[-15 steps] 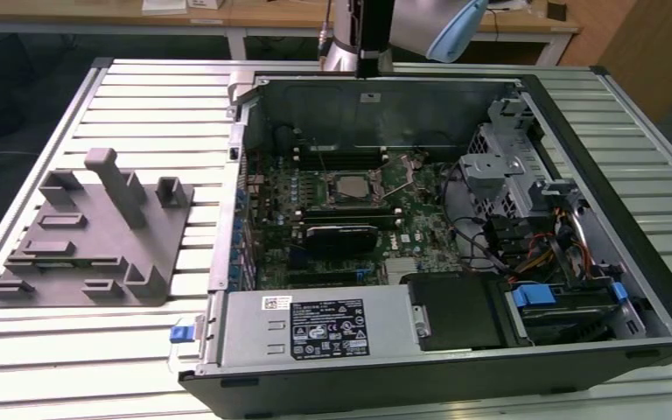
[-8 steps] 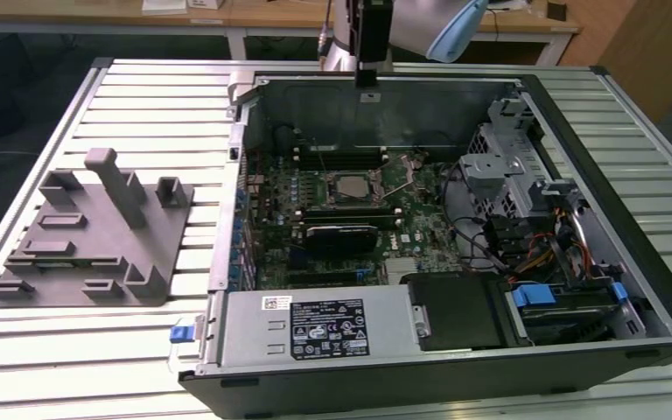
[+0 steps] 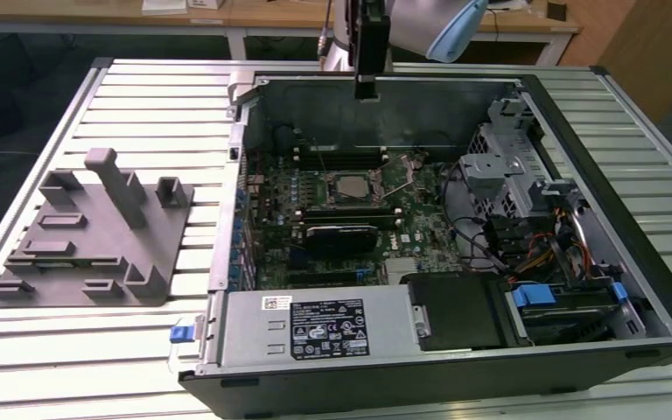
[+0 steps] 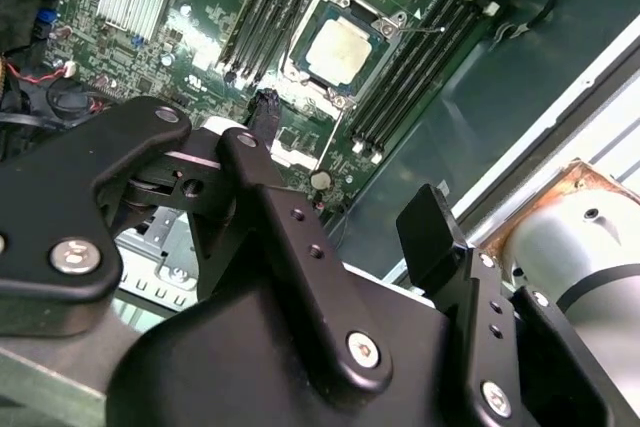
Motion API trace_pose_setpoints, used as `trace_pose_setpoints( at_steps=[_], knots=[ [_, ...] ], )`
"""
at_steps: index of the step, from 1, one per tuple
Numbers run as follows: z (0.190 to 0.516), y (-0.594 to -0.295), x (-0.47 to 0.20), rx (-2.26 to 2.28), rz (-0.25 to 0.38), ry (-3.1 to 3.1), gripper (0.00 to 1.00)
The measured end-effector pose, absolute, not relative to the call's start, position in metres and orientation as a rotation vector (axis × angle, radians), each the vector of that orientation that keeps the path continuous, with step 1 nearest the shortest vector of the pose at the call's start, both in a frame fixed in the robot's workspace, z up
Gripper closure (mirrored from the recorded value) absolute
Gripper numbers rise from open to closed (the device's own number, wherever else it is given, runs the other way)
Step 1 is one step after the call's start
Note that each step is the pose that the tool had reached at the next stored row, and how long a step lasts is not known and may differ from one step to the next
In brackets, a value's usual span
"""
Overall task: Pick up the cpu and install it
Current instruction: 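Place the cpu into insertion slot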
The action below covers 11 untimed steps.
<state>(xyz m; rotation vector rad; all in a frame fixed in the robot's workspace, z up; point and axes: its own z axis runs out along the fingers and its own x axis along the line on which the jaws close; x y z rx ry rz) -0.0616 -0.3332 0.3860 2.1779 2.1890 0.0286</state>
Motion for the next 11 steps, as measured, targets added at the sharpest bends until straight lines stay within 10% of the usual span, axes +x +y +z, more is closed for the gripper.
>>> trace_pose_setpoints(
  at_steps=[11],
  knots=[
    [0.365,-0.333,-0.062,2.178,0.029,2.189,0.26]
  ],
)
